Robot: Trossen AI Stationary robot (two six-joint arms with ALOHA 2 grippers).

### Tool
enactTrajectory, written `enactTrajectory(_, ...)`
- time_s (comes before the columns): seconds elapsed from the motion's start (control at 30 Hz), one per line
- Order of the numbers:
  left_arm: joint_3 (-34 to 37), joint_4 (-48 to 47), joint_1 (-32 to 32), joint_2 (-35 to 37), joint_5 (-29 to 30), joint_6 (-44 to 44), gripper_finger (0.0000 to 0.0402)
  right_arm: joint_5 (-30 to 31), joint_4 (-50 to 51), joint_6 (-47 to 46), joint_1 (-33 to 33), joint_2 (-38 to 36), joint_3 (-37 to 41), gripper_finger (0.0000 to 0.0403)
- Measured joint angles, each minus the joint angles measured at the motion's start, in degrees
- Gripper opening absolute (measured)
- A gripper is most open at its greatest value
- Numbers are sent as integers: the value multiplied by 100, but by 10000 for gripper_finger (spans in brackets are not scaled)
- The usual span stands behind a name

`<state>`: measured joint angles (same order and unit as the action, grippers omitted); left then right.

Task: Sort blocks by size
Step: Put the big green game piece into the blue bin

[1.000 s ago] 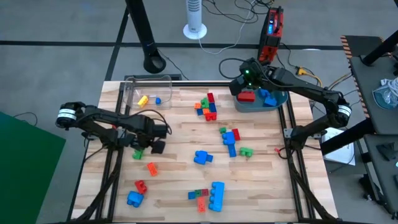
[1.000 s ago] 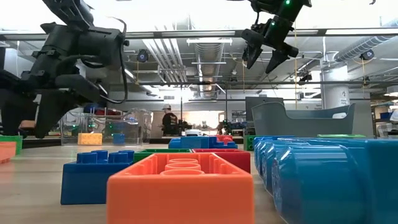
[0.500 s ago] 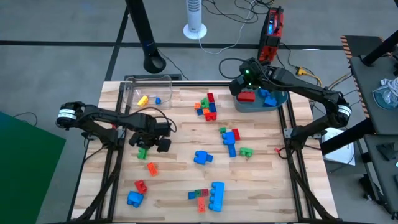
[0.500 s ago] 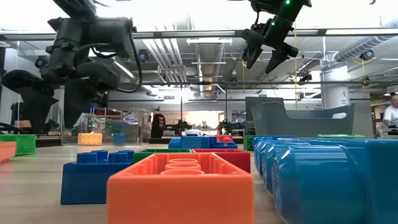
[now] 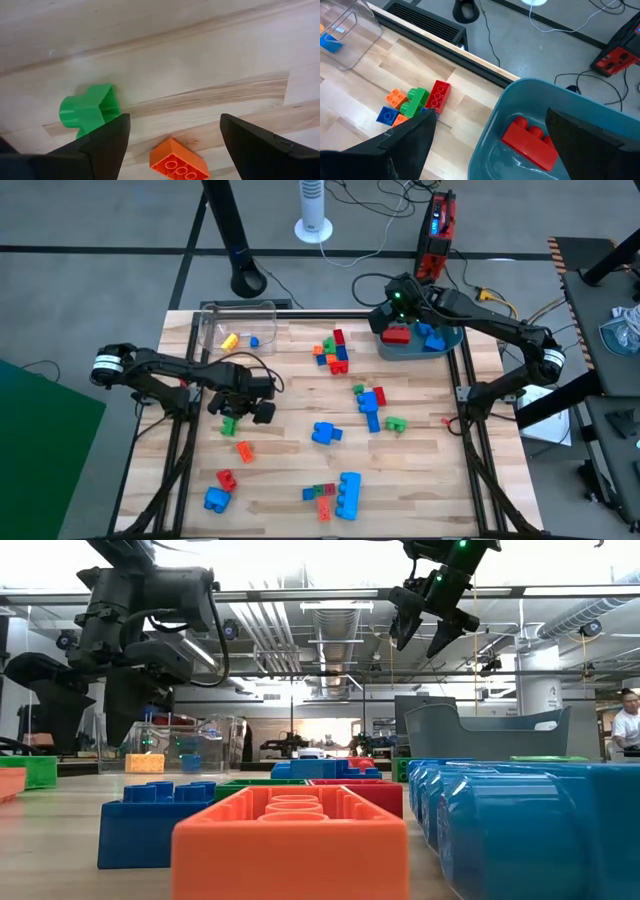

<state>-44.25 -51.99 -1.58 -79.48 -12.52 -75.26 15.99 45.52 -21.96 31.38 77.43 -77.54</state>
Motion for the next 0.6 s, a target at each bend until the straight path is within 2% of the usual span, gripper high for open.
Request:
enactTrajectory(0.33, 0, 7, 4, 13, -2, -9, 295, 1, -320, 45, 2, 0, 1, 363)
enactTrajectory(0.6, 0, 48, 4, 13, -2, -145, 295, 2, -1982, 605, 2, 0, 4, 363)
